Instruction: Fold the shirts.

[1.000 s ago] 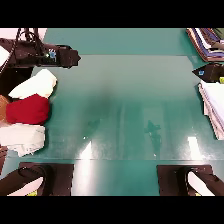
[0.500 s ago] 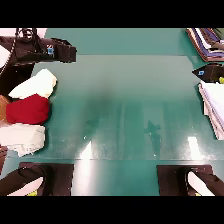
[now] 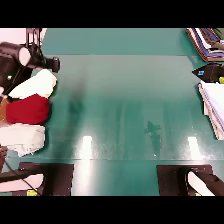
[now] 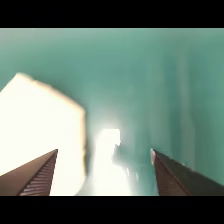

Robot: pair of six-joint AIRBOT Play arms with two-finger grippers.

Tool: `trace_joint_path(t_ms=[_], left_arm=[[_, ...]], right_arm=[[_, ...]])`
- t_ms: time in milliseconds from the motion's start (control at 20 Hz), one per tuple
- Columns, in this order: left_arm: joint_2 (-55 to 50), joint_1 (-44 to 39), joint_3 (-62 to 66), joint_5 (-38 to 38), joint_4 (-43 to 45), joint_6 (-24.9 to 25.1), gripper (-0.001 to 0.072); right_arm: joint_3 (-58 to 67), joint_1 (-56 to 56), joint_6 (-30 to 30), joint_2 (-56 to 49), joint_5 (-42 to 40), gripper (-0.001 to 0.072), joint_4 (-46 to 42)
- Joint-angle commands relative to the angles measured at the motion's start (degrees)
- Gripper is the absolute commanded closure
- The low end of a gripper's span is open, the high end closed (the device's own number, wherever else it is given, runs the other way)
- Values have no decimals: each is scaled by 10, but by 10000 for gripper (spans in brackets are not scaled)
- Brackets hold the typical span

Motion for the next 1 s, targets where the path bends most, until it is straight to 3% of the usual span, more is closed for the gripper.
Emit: trace_joint_path(t_ms=[0, 150, 200, 300, 350, 400, 550, 750, 850, 950], left_arm=[[-93, 69, -7, -6, 7, -26, 16], [-134, 88, -7, -7, 3, -26, 17], [-135, 88, -8, -5, 4, -25, 58], [-133, 88, -7, -6, 4, -25, 323], [-133, 88, -5, -11, 4, -25, 531], [-132, 88, -1, -19, 4, -24, 676], [-99, 87, 26, -38, 3, -24, 681], [37, 87, 115, -45, -6, -9, 681], [116, 87, 173, -59, -58, 46, 681], [188, 87, 212, -65, -159, 136, 681]], right_arm=[[0, 1, 0, 0, 0, 693, 0], [0, 1, 0, 0, 0, 693, 0], [0, 1, 0, 0, 0, 693, 0], [0, 1, 0, 0, -1, 693, 0], [0, 1, 0, 0, -1, 693, 0], [0, 1, 0, 0, -1, 693, 0], [1, 1, 0, 0, -3, 693, 1], [56, 1, 0, 0, -25, 693, 1], [103, 1, 0, 0, -39, 693, 1], [141, 1, 0, 0, -44, 693, 1]])
